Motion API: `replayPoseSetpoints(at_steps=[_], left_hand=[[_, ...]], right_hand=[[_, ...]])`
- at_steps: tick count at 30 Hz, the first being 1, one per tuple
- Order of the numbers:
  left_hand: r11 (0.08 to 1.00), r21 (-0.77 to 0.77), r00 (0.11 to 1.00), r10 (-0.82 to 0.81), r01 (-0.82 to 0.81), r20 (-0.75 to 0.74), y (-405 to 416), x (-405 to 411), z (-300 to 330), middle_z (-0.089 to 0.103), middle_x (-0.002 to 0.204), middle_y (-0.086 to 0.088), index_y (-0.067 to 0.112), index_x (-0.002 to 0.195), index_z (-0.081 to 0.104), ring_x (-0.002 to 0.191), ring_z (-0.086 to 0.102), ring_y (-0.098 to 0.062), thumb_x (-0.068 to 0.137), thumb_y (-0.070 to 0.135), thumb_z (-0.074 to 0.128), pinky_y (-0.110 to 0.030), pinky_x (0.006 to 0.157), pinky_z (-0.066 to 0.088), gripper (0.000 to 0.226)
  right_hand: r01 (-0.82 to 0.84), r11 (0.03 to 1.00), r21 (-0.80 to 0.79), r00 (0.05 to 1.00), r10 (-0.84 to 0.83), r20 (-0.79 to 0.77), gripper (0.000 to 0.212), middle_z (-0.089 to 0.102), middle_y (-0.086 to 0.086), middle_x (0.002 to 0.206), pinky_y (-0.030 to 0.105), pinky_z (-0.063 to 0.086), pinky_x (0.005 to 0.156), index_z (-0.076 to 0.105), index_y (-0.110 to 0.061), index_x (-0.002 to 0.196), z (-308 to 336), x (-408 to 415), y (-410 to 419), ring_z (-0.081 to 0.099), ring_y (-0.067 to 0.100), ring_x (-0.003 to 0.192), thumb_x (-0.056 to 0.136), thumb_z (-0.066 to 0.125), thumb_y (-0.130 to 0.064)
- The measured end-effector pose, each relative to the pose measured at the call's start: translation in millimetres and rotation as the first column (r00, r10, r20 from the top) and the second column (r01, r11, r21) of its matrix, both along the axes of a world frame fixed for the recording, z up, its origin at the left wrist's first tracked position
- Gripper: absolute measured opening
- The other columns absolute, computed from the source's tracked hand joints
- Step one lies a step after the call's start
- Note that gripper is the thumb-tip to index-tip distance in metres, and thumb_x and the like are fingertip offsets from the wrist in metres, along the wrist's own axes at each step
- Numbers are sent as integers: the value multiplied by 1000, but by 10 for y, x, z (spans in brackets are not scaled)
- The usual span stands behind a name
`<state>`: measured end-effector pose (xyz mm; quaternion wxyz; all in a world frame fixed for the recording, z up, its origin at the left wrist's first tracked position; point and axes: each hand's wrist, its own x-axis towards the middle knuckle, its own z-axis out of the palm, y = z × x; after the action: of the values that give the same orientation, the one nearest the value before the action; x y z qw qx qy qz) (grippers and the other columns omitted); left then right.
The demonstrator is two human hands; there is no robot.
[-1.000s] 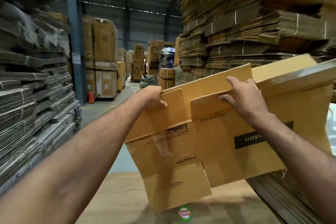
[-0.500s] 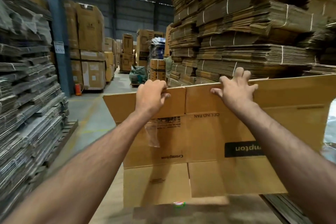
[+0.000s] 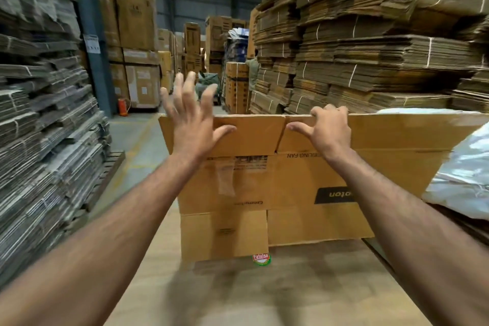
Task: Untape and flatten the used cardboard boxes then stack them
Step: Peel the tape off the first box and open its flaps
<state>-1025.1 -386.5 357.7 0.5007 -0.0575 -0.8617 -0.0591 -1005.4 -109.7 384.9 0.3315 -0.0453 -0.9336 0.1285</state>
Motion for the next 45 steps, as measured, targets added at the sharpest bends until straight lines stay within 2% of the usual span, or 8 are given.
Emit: replayPoseSetpoints(at_steps=[3, 8, 14, 20, 24, 31, 38, 45], left_hand=[[937, 342, 987, -118, 73, 110, -362, 15, -134, -2, 159, -23, 16, 151, 6, 148, -1, -37, 65, 68, 70, -56, 117, -4, 119], [263, 924, 663, -749, 276, 15, -792, 183, -243, 54, 136, 2, 23, 150, 27, 127, 51, -19, 73, 31, 82, -38, 99, 50, 95], [326, 925, 342, -907, 197, 247, -1188, 269, -434, 65, 126, 7, 28, 136, 47, 115, 63, -18, 80, 36, 76, -51, 95, 51, 64], [390, 873, 534, -824, 292, 190, -1242, 261, -615, 69, 118, -5, 22, 123, 58, 105, 67, -23, 85, 32, 70, -41, 85, 56, 40], [433, 881, 614, -753, 192, 236, -1145, 202, -868, 64, 61, 12, 8, 86, 65, 53, 55, -3, 94, 15, 64, -21, 52, 43, 10], [134, 990, 735, -667, -44, 122, -1009, -28, -1123, 63, 66, -1, -2, 94, 60, 50, 57, -8, 96, 14, 59, -17, 40, 43, 17], [-195, 971, 800, -600, -140, -5, -560, -233, -1059, 62, 95, -15, 14, 80, 47, 84, 65, -32, 96, 15, 57, -51, 78, 59, 19], [-300, 951, 838, -535, -72, -105, -596, -85, -966, 60, 92, -9, 20, 77, 40, 94, 65, -32, 96, 17, 59, -52, 81, 58, 27]], right_hand=[[-8, 1000, 18, 1000, 9, -28, 83, 62, 10, 103, 40, 49, 73, 71, -13, 104, 46, -27, 49, 44, 33, 117, 62, 52, -82], [-87, 995, 43, 988, 91, -121, 90, 63, 13, 100, 38, 44, 67, 71, -7, 101, 280, -63, -38, 45, 35, 116, 58, 50, -84], [-179, 975, 135, 956, 205, -212, 90, 58, 13, 99, 37, 40, 69, 69, -5, 102, 697, -121, -327, 45, 35, 115, 60, 52, -82], [-285, 954, 96, 952, 294, -87, 68, 38, 15, 141, 43, 36, 107, 48, -20, 138, 666, -309, -580, 30, 31, 135, 84, 67, -57], [-365, 924, 115, 930, 359, 74, 62, 38, 15, 144, 47, 33, 112, 46, -21, 142, 332, -342, -652, 30, 30, 137, 90, 64, -49], [-485, 868, 109, 779, 373, 504, 45, 58, 2, 123, 28, 39, 90, 63, -16, 124, -136, -51, -662, 52, 19, 117, 90, 63, -46], [-544, 839, 20, 515, 315, 797, 110, 25, 6, 160, 38, 27, 117, 15, -18, 157, -911, 276, -996, 28, 24, 144, 75, 60, -74], [-274, 907, 319, 882, 105, 460, 79, 28, 4, 158, 45, 49, 91, 14, -31, 156, -1469, 405, -1013, 43, 35, 130, 90, 46, 0]])
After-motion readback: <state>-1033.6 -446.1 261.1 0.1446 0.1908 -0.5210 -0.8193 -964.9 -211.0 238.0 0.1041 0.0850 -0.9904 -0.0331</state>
